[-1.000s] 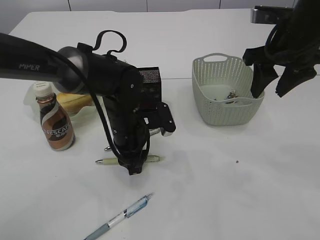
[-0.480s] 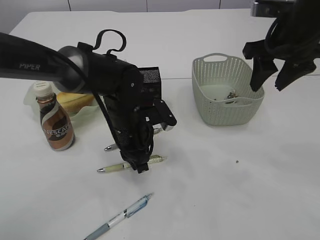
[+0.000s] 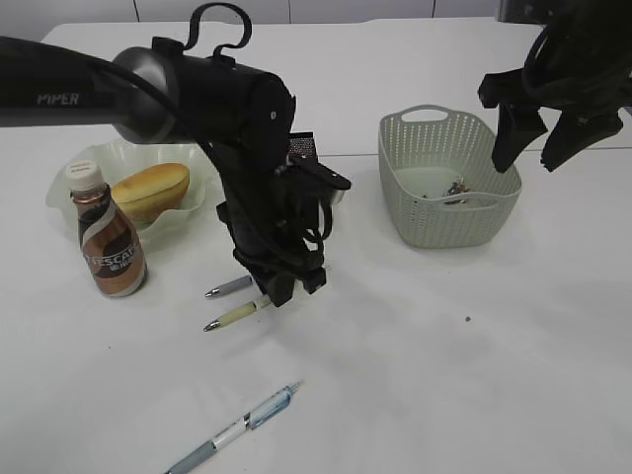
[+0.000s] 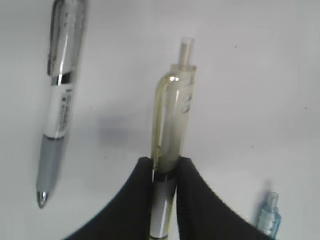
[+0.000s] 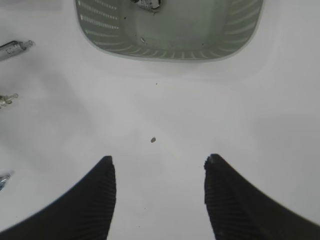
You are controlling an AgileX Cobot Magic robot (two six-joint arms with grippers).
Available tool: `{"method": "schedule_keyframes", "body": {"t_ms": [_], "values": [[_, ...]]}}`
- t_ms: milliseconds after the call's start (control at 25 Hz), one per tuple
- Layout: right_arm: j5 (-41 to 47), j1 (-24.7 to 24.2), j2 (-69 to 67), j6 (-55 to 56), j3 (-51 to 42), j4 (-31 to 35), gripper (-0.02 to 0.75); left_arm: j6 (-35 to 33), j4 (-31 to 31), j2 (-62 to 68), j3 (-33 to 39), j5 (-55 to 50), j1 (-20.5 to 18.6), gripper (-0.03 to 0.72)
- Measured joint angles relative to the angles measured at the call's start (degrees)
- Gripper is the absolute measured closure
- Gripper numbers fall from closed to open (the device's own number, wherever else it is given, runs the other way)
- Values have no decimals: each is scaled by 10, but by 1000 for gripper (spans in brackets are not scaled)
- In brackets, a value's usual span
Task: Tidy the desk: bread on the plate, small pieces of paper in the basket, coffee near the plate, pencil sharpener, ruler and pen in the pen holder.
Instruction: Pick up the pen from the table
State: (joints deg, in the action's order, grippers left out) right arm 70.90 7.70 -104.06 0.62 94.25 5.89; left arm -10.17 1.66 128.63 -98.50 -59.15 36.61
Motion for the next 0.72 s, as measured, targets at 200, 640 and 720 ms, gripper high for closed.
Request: {"method": "schedule_keyframes", "body": {"t_ms": [200, 640, 720], "values": [[0, 0, 0, 0, 0, 1, 320, 96, 5, 0, -35, -84, 0, 612], [0, 0, 0, 0, 0, 4, 320, 129, 79, -18, -43, -98, -14, 612], [0, 0, 0, 0, 0, 4, 320, 129, 81, -34, -43, -83, -14, 612]]}}
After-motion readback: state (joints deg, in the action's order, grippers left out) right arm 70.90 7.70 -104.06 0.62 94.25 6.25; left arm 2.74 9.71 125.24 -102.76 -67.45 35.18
